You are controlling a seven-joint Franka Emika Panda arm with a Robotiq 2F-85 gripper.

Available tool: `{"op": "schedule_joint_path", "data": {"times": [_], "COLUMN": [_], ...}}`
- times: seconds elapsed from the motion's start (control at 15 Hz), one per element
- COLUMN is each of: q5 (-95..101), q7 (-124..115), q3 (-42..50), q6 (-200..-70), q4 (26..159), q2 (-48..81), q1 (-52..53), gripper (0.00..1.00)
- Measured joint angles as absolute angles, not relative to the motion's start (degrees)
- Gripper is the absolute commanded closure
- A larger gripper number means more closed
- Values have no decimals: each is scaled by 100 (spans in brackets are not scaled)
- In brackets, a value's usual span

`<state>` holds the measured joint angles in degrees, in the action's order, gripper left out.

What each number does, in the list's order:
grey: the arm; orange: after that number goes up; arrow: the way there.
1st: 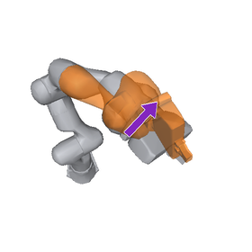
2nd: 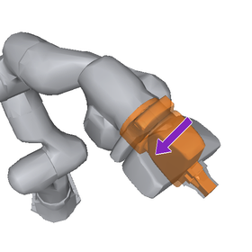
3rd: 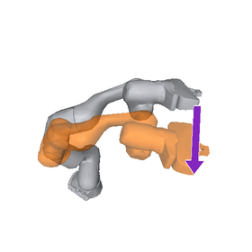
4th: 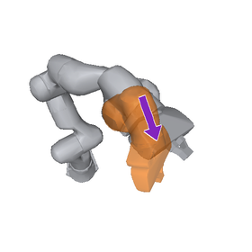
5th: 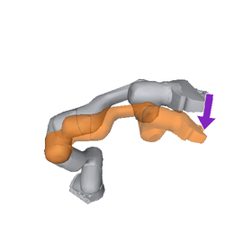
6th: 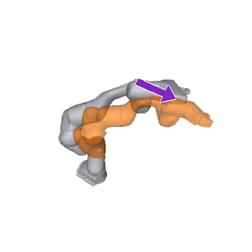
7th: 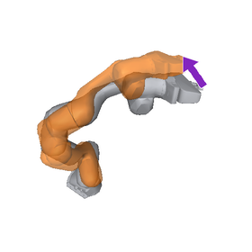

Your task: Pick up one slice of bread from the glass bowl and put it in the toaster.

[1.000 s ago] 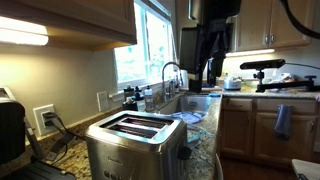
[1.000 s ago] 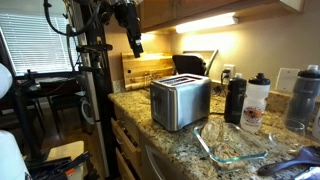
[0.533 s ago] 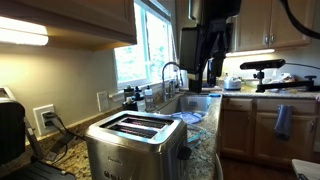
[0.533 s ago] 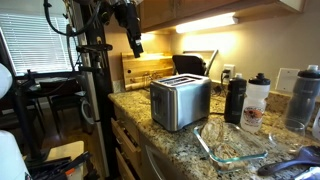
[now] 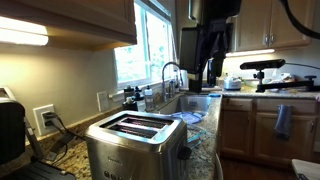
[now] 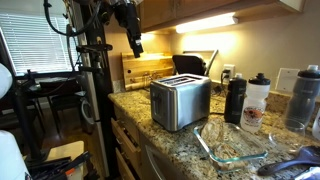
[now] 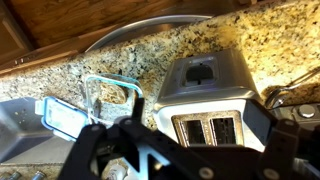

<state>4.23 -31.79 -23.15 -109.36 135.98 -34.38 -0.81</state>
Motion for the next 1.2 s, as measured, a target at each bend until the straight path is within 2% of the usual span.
{"op": "schedule_joint_path", "data": {"times": [1.2], "q5": [783], "q7": [-3342], "q3": [-2091], "q6": [-10936], "q4": [13599], "q2": [-3377], "q1": [-128], "gripper": [0]}}
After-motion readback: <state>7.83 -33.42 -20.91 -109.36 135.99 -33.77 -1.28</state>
